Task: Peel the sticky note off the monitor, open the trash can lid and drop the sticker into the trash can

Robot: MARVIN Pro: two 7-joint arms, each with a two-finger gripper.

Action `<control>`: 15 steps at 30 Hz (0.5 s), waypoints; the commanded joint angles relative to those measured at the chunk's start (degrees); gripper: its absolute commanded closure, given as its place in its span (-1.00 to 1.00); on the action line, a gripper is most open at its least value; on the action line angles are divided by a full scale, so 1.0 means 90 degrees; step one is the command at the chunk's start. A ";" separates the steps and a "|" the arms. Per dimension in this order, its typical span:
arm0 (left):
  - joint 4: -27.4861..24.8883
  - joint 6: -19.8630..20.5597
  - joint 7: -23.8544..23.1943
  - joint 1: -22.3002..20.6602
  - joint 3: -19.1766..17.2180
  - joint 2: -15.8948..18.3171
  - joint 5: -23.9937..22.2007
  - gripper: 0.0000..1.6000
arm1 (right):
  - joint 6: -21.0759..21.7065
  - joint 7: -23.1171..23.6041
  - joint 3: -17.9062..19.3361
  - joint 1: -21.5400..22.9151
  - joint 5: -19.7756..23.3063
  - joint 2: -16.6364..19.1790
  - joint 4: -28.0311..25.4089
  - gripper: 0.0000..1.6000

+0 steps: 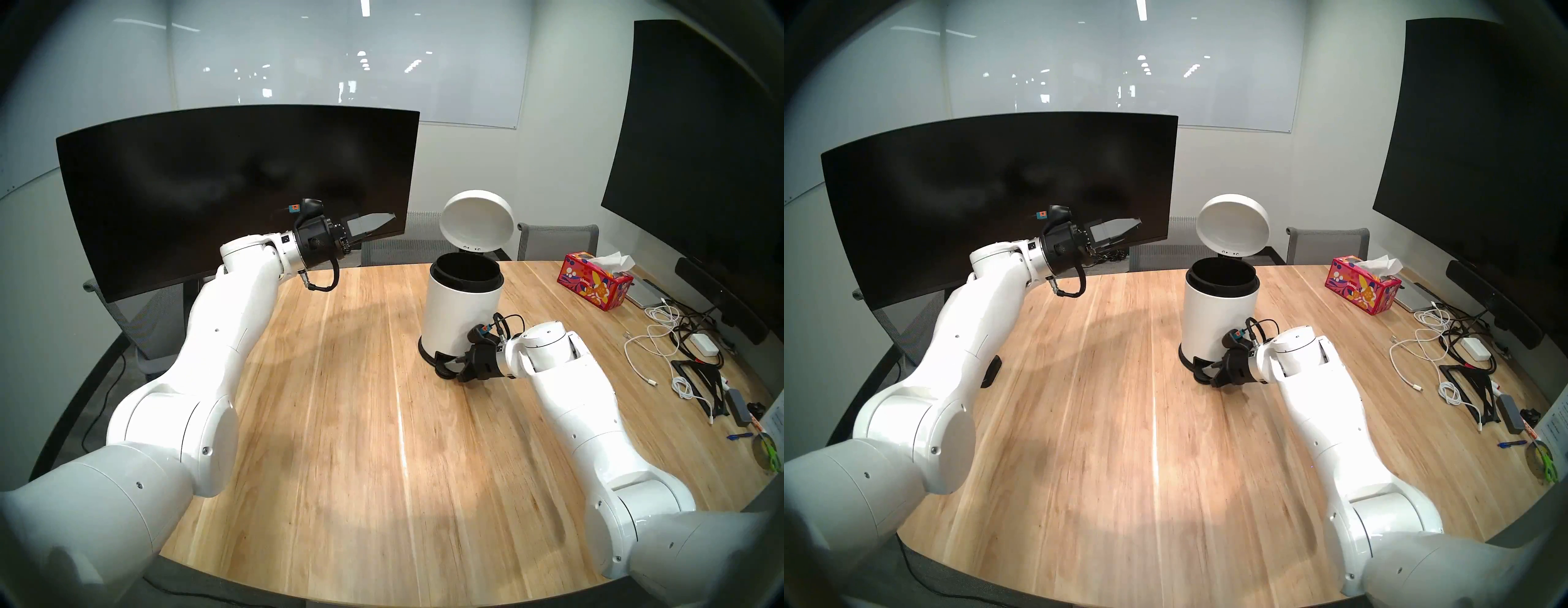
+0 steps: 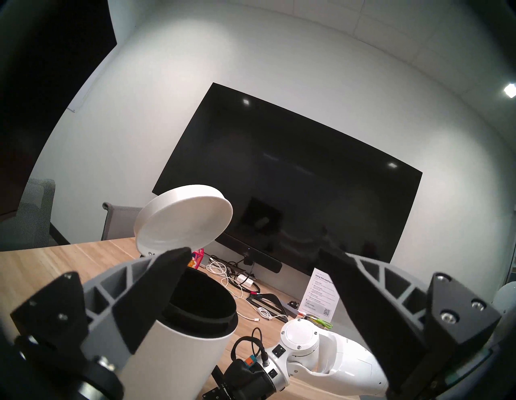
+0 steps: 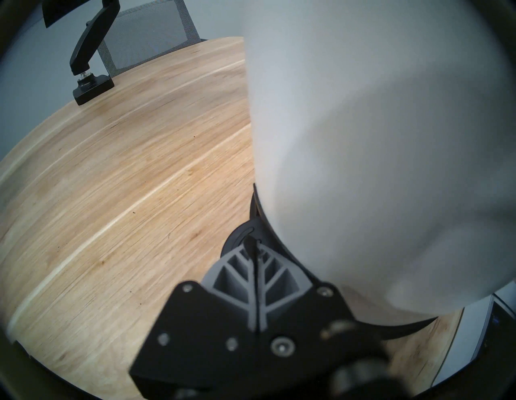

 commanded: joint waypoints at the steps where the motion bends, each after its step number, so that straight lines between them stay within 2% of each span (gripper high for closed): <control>1: -0.0752 0.0273 -0.0117 0.0265 -0.0110 -0.0038 -0.0209 -1.00 | 0.0116 0.0101 0.0167 -0.0144 0.0115 0.0101 -0.0258 1.00; 8: -0.1010 0.0402 0.0107 0.0405 -0.0155 -0.0050 -0.0285 -1.00 | 0.0312 0.0342 0.0348 -0.0363 0.0209 0.0218 -0.0747 1.00; 14: -0.1088 0.0443 0.0203 0.0446 -0.0160 -0.0052 -0.0330 -1.00 | 0.0487 0.0561 0.0323 -0.0601 0.0156 0.0362 -0.1331 1.00; 15: -0.1092 0.0446 0.0212 0.0449 -0.0160 -0.0052 -0.0333 -1.00 | 0.0437 0.0629 0.0312 -0.0550 0.0176 0.0374 -0.1263 1.00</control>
